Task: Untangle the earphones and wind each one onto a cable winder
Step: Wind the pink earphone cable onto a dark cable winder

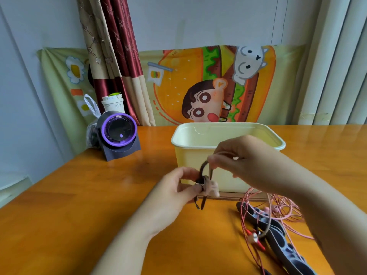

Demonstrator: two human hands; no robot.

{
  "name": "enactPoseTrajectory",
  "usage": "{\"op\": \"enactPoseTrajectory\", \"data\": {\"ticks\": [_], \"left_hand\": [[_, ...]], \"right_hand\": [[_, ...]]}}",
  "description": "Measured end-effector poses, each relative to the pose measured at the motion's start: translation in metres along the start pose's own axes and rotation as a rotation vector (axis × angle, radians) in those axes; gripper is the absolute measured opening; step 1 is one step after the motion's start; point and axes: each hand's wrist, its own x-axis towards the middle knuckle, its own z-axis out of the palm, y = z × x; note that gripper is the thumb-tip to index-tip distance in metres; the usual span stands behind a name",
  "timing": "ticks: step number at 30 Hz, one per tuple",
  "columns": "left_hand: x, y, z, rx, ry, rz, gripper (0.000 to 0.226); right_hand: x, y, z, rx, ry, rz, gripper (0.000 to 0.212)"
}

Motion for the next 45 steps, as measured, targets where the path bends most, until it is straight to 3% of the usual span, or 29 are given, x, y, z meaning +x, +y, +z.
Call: {"op": "enactPoseTrajectory", "data": {"ticks": [2, 8, 14, 18, 23, 30, 33, 38, 45], "left_hand": [[-0.001, 0.0, 0.001, -0.005, -0.078, 0.007, 0.02], [-0.006, 0.013, 0.001, -0.319, -0.141, 0.013, 0.036], [-0.007, 0.021, 0.004, -0.636, -0.006, 0.057, 0.033], [-0.002, 0.02, -0.002, -0.768, 0.135, 0.047, 0.034], [0.003, 0.014, -0.008, -0.882, 0.269, 0.002, 0.027], [0.003, 0.008, -0.01, -0.716, 0.337, -0.034, 0.027], [0.002, 0.006, -0.011, -0.467, 0.297, 0.015, 0.023], [0.0, 0.004, -0.001, -0.051, 0.141, 0.044, 0.021], [-0.002, 0.002, -0.002, -0.012, -0.069, 0.056, 0.023]], "right_hand": [[0.002, 0.005, -0.002, 0.029, 0.064, -0.003, 0.026], [0.01, 0.017, 0.013, 0.332, 0.138, 0.091, 0.034], [0.008, 0.017, 0.055, 0.51, -0.05, 0.171, 0.035], [0.009, 0.013, 0.058, 0.44, -0.065, 0.172, 0.044], [0.006, 0.009, 0.051, 0.199, -0.226, 0.085, 0.038], [0.0, -0.002, 0.029, -0.042, -0.201, -0.013, 0.027], [-0.001, -0.007, 0.014, -0.036, -0.13, -0.026, 0.024], [-0.002, -0.004, -0.002, 0.022, 0.01, -0.019, 0.026], [0.003, 0.005, 0.0, 0.075, 0.143, -0.012, 0.03]]}}
